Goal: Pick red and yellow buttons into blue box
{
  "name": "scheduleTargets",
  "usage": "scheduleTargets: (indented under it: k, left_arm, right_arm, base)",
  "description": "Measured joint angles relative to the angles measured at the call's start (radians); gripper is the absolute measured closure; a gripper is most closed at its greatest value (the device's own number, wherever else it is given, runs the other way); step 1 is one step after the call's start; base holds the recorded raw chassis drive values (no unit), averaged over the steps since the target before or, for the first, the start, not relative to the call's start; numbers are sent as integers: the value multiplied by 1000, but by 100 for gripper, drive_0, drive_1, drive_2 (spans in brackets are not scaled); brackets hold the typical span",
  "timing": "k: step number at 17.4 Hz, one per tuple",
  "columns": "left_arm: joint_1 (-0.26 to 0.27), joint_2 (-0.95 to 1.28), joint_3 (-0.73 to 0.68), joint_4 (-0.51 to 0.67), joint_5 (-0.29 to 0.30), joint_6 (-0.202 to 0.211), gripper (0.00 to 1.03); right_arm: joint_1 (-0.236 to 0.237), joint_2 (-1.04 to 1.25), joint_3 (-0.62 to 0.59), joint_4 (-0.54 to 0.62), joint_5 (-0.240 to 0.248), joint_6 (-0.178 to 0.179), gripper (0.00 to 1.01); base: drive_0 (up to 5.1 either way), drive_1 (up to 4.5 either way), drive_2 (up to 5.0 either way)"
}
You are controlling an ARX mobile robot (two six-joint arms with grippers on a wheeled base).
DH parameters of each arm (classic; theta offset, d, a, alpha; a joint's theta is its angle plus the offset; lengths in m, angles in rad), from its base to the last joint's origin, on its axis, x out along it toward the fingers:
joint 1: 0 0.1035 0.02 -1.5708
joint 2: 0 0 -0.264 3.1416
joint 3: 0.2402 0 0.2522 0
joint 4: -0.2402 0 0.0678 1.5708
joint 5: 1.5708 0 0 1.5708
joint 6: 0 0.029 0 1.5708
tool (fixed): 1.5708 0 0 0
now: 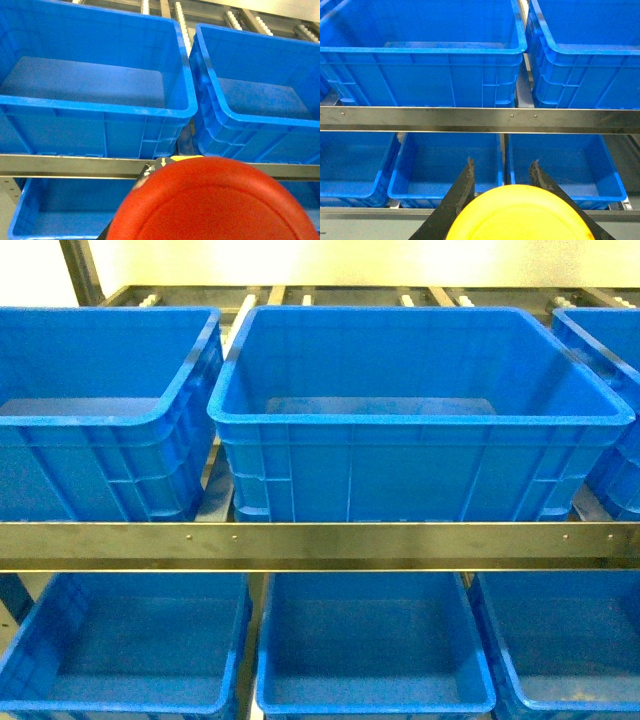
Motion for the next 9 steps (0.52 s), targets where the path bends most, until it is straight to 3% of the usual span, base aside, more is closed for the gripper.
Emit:
scheduleTargets:
  k: [9]
  left_arm:
    - [0,1,0,-2,0,0,78]
  right_arm:
    - [0,0,0,-1,0,0,73]
  base:
    - [0,423,-423]
